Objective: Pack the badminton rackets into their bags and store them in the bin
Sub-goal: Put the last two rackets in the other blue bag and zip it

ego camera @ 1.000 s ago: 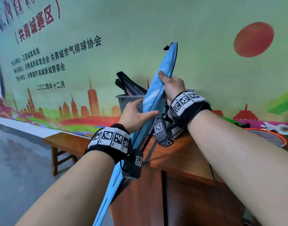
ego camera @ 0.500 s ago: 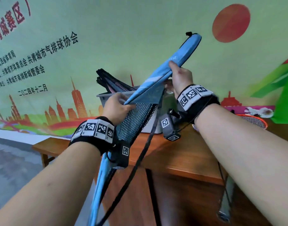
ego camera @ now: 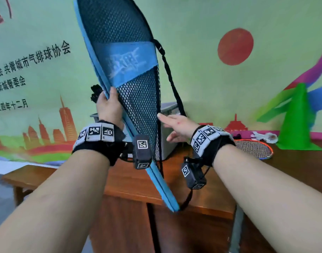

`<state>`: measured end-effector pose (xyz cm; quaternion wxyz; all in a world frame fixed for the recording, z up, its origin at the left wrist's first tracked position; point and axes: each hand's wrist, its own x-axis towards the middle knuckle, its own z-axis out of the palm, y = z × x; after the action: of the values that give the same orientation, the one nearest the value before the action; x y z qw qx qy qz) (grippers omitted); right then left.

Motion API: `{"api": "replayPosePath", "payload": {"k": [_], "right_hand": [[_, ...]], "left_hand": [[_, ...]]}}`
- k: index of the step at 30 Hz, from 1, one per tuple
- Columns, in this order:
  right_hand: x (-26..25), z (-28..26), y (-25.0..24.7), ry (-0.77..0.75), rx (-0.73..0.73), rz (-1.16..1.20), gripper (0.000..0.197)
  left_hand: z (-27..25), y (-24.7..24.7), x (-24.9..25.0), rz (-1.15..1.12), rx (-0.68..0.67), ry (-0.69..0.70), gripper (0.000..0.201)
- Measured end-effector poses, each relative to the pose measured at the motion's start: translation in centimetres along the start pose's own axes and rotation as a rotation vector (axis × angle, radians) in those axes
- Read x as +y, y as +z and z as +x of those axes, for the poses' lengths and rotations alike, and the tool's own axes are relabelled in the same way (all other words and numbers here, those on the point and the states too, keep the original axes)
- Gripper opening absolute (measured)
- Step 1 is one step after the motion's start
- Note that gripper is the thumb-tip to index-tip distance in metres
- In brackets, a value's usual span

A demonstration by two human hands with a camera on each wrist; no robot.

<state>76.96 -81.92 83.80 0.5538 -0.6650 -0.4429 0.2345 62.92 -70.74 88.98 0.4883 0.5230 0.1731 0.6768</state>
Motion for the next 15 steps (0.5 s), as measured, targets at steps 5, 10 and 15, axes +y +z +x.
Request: {"api": "replayPosePath", "payload": {"k": [5,10,15], "right_hand": [[-0.7,1.0,2.1,-0.029,0.014,-0.030,0.080],[-0.1,3.0,4.7,0.126,-0.179,0.109,0.064],[0.5,6.5,5.9,-0.030,0.167,-0.118,0.023]], "left_hand": [[1.8,-1.8,-1.6,-0.092,-0.047,-0.292,0.048],[1.4,-3.9,-4.2,-0.553,-0.184,-0.495,0.041],[3.7,-6.3,-8.1,-0.359,-0.175,-0.526,0.032]]}}
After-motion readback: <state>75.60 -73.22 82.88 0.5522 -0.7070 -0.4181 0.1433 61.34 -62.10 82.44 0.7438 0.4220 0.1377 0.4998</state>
